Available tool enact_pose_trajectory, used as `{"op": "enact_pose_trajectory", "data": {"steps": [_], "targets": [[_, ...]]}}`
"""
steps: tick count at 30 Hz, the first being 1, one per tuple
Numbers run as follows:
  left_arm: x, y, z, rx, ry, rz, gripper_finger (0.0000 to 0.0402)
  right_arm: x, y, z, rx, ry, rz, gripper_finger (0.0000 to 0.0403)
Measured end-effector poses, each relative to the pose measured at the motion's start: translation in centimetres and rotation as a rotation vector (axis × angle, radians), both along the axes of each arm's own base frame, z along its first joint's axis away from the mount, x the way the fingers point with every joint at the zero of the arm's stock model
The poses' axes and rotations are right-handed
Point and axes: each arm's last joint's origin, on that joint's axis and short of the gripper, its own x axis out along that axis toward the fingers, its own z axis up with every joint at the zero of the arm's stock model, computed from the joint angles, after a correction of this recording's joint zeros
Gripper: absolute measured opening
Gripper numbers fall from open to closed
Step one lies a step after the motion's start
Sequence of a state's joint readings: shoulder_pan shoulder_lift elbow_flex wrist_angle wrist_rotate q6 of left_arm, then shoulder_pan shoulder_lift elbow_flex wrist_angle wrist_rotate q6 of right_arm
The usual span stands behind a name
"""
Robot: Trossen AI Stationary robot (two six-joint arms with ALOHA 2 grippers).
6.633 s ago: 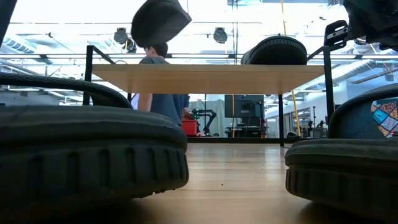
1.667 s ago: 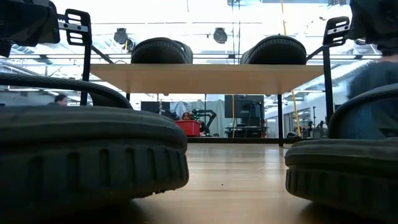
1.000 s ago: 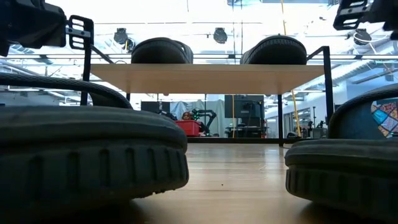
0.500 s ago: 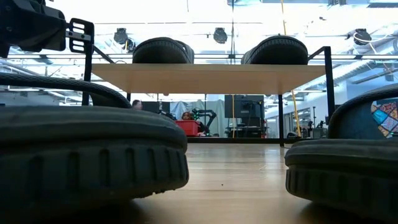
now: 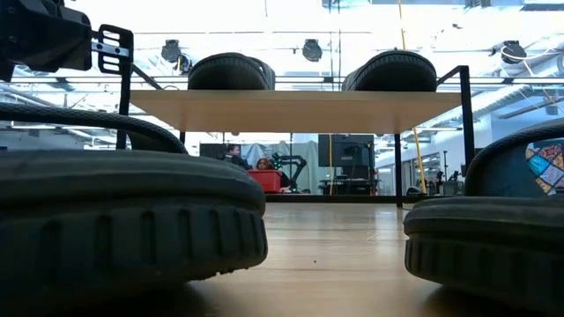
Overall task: Pick and place slides into the shelf
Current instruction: Put the right slide under the shelf
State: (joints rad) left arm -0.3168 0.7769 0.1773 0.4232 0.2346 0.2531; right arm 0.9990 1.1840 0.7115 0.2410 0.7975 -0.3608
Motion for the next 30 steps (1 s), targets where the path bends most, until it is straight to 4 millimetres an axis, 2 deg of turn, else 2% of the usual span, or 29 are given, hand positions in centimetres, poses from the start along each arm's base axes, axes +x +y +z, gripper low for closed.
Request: {"op": "enact_pose_trajectory", "data": {"steps": [6,12,17,19,22,27,30], "targets": [[0.0,0.0,0.0,-0.001,-0.001,-0.007,0.0021,-0.1,2.8,-1.6,-0.159,-0.018,-0.095,0.0201],[0.0,0.0,0.0,0.005,-0.005,-0.008,0.0004,0.6,4.1,-4.3,-0.213,0.018,-0.130,0.0201],[0.0,0.0,0.3,-0.004,-0.027,-0.006,0.0009,1.2,4.3,-5.7,-0.090,0.059,-0.178,0.0201],[0.1,0.0,0.4,-0.010,-0.037,-0.005,0.0016,1.3,4.4,-5.9,-0.048,0.092,-0.134,0.0201],[0.1,0.0,0.4,-0.011,-0.038,-0.004,0.0024,1.3,4.8,-6.7,-0.044,0.140,-0.081,0.0201],[0.1,0.0,0.4,-0.012,-0.036,-0.003,0.0028,1.6,4.8,-8.4,-0.091,0.179,-0.111,0.0201],[0.0,0.0,0.3,-0.011,-0.029,-0.001,0.0023,1.8,4.6,-8.1,0.055,0.187,-0.160,0.0201]]}}
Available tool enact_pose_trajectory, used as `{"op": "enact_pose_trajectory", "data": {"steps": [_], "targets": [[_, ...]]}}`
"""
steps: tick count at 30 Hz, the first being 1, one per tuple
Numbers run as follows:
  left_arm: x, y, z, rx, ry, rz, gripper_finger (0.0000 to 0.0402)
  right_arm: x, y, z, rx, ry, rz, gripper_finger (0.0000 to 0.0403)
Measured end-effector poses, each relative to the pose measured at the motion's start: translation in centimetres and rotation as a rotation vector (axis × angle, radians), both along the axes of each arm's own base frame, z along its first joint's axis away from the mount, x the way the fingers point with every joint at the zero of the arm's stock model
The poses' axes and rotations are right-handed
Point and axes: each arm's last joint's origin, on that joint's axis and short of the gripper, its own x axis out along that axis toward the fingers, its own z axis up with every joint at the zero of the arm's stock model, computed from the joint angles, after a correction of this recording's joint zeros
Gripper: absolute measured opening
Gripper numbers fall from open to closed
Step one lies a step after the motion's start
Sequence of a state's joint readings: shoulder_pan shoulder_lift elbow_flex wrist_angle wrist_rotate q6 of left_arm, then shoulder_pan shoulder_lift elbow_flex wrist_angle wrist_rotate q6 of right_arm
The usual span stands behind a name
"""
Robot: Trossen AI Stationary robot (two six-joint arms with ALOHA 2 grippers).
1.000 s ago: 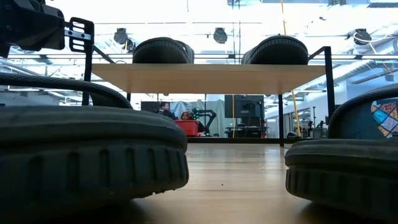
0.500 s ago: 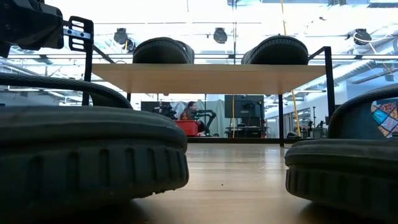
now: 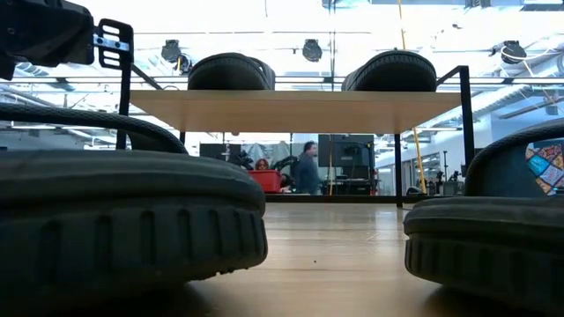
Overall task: Pick and place slides into the shelf
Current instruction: Put the right slide under the shelf
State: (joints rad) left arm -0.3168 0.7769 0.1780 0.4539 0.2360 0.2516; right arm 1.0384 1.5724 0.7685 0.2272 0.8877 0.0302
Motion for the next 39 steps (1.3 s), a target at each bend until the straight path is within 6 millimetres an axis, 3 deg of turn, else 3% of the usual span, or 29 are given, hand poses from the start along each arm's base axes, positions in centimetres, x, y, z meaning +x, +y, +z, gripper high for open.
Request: {"op": "enact_pose_trajectory", "data": {"steps": [7,11,15,27,39], "targets": [[0.0,0.0,-0.1,0.001,0.013,0.001,0.0003,-0.1,-0.8,3.0,0.595,0.092,-0.065,0.0201],[0.0,0.0,-0.3,0.002,0.036,0.002,0.0005,0.6,-1.3,3.0,0.919,0.250,-0.151,0.0201],[-0.1,0.0,-0.4,0.013,0.047,0.001,0.0018,1.3,-1.7,2.7,1.114,0.364,-0.224,0.0201],[-0.1,0.0,-0.4,0.045,0.027,-0.004,0.0026,1.9,-3.3,0.4,1.267,0.473,-0.497,0.0201],[-0.1,0.0,-0.5,0.047,0.030,-0.004,0.0026,2.8,-2.4,-1.0,1.306,0.512,-0.475,0.0201]]}}
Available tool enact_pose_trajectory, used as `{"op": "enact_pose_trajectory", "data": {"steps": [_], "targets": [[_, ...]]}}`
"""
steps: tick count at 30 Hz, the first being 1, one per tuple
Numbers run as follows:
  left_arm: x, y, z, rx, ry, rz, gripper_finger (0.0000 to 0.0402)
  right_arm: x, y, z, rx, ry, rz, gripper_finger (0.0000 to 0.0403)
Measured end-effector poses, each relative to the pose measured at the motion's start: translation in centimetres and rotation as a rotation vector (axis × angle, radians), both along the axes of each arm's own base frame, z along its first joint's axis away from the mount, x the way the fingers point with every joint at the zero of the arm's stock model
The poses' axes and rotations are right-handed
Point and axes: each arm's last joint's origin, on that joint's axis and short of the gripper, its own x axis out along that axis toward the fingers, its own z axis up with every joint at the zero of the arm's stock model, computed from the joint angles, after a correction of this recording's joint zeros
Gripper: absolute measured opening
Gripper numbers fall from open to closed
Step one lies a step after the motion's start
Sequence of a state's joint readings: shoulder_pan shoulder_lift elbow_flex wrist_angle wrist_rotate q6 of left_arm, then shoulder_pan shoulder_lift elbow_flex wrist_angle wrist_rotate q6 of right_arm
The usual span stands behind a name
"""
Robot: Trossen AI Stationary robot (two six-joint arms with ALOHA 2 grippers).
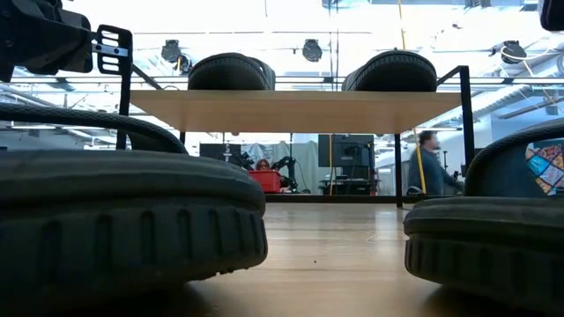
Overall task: Pick and place slides into the shelf
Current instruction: Put the right slide under the shelf
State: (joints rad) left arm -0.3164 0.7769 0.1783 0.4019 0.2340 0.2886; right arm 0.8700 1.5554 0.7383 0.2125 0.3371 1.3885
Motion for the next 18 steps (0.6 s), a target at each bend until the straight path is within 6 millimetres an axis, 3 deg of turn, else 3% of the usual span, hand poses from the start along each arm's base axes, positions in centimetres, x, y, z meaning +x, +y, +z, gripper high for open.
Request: {"op": "enact_pose_trajectory", "data": {"steps": [6,18], "targets": [[0.0,0.0,0.0,0.000,0.000,0.000,0.0026,0.0,0.0,-1.3,-0.017,0.057,-0.026,0.0201],[0.0,0.0,0.0,0.001,0.000,0.000,0.0026,2.1,0.3,-2.8,0.001,-0.006,0.054,0.0201]]}}
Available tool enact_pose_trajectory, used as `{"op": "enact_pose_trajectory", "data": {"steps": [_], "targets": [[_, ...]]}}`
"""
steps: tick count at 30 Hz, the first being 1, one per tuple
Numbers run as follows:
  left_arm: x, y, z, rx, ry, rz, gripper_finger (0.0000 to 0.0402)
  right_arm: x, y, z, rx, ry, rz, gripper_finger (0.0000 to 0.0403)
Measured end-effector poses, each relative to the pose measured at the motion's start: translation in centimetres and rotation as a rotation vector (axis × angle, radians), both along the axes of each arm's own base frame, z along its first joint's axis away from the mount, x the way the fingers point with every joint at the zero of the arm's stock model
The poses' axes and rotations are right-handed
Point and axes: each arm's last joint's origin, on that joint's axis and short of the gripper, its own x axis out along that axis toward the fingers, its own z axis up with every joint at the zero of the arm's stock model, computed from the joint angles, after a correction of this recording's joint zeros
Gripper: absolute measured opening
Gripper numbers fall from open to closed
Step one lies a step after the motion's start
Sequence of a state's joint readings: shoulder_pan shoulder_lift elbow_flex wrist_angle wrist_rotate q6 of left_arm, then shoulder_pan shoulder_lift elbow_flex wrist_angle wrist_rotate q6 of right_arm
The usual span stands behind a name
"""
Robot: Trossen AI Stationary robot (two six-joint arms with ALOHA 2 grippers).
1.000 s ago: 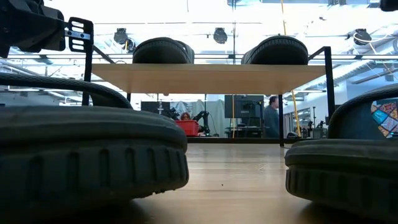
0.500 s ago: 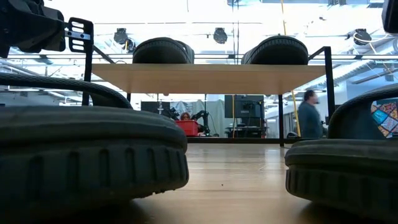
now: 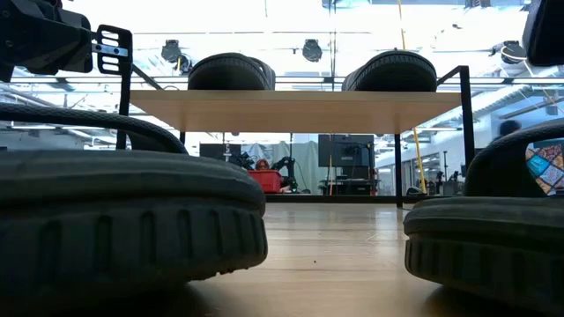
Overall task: Pick and place slides into the shelf
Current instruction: Put the right slide under the shelf
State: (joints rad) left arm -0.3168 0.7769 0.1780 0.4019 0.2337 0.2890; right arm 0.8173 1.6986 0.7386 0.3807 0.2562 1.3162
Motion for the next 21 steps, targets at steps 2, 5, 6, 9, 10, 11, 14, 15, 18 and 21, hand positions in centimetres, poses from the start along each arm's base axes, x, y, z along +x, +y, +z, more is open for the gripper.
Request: {"op": "enact_pose_trajectory", "data": {"steps": [2,5,6,9,10,11,14,15,18,21], "targets": [[0.0,0.0,0.0,0.000,0.000,0.000,0.0026,0.3,-0.1,-0.3,-0.002,0.001,-0.008,0.0201],[0.0,0.0,0.0,0.004,-0.002,0.000,0.0026,0.5,-0.1,-0.7,0.002,-0.004,-0.015,0.0201],[0.0,0.0,0.0,0.004,-0.002,-0.001,0.0026,0.6,-0.1,-0.9,0.003,-0.006,-0.017,0.0201],[0.0,0.0,0.0,0.004,-0.002,-0.001,0.0026,0.8,0.0,-1.1,-0.004,-0.022,-0.007,0.0200],[0.0,0.0,0.0,0.004,-0.002,-0.001,0.0026,0.8,0.0,-1.1,-0.005,-0.024,-0.003,0.0197],[0.0,0.0,0.0,0.004,-0.002,-0.001,0.0026,0.8,0.0,-1.1,-0.009,-0.028,0.001,0.0191],[0.0,0.0,0.0,0.004,-0.002,-0.001,0.0026,0.8,0.1,-0.8,-0.034,-0.059,0.028,0.0142],[0.0,0.0,0.0,0.004,-0.002,-0.001,0.0026,0.9,0.0,-0.7,-0.046,-0.070,0.040,0.0116],[0.0,0.0,0.0,0.004,-0.002,-0.001,0.0026,0.8,0.0,0.0,-0.088,-0.114,0.090,0.0030],[0.0,0.0,0.0,0.004,-0.002,0.000,0.0026,0.7,-0.3,1.1,-0.130,-0.167,0.181,0.0014]]}}
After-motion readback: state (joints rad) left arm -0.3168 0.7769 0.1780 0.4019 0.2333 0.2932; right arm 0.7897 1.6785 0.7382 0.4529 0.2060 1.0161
